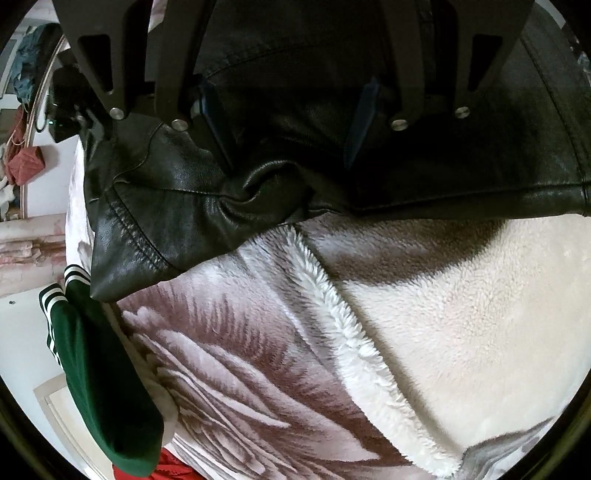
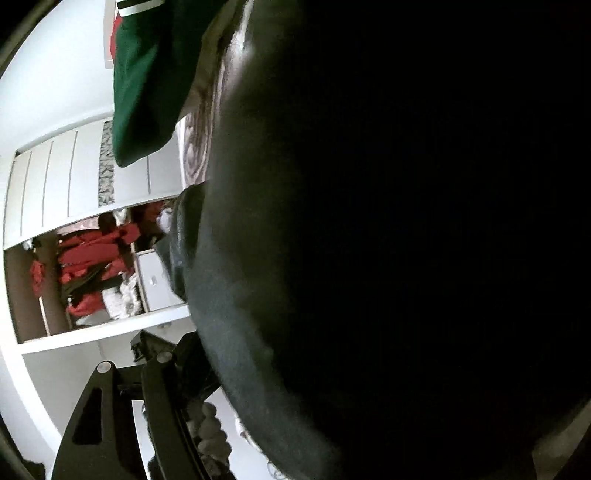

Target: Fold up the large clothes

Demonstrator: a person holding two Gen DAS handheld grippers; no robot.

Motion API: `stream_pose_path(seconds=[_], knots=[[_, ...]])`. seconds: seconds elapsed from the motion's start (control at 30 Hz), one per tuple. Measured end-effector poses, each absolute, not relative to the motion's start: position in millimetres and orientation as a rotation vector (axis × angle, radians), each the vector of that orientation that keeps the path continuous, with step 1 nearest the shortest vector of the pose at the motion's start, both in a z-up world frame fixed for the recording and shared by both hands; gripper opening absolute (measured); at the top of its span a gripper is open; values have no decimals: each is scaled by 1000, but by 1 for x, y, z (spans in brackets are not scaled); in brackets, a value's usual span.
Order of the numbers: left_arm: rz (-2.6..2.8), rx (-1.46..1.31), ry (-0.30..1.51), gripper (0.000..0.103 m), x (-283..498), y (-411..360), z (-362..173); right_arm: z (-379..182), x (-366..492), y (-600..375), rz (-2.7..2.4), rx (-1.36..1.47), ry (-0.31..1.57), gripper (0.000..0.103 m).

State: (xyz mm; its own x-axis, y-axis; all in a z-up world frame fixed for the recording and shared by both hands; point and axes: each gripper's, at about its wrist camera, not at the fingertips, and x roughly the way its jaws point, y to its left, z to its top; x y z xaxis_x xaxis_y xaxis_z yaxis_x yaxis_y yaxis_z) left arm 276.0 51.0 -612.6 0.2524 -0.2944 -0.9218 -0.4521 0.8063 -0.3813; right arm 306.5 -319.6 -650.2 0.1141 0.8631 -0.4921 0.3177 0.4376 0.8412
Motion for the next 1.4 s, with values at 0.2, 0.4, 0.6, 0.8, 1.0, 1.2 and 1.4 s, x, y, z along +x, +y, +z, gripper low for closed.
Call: stream_pose_path(seconds=[0.2, 0.4, 0.6, 0.8, 1.0, 1.2, 1.4], knots=[[119, -677, 1342, 59, 276, 52, -614, -597, 304, -304, 683, 985, 1395, 68], [109, -688, 1333, 59, 274, 53, -615, -652, 319, -297, 600, 1061, 1496, 75], [101, -696, 1324, 60, 272, 56, -617, -633, 322, -289, 563, 1058, 1414, 37], [121, -662, 1341, 60, 276, 50, -618, -592, 320, -268, 494, 968, 1357, 26], [156, -636, 1342, 61, 275, 52, -597, -570, 330, -244, 466, 812, 1378, 23], [275, -584, 1270, 69, 227, 72, -559, -498, 326, -189, 548, 499, 1286, 21], [468, -731, 1217, 85, 136, 125, -544, -440, 306, -89, 641, 63, 1186, 21]])
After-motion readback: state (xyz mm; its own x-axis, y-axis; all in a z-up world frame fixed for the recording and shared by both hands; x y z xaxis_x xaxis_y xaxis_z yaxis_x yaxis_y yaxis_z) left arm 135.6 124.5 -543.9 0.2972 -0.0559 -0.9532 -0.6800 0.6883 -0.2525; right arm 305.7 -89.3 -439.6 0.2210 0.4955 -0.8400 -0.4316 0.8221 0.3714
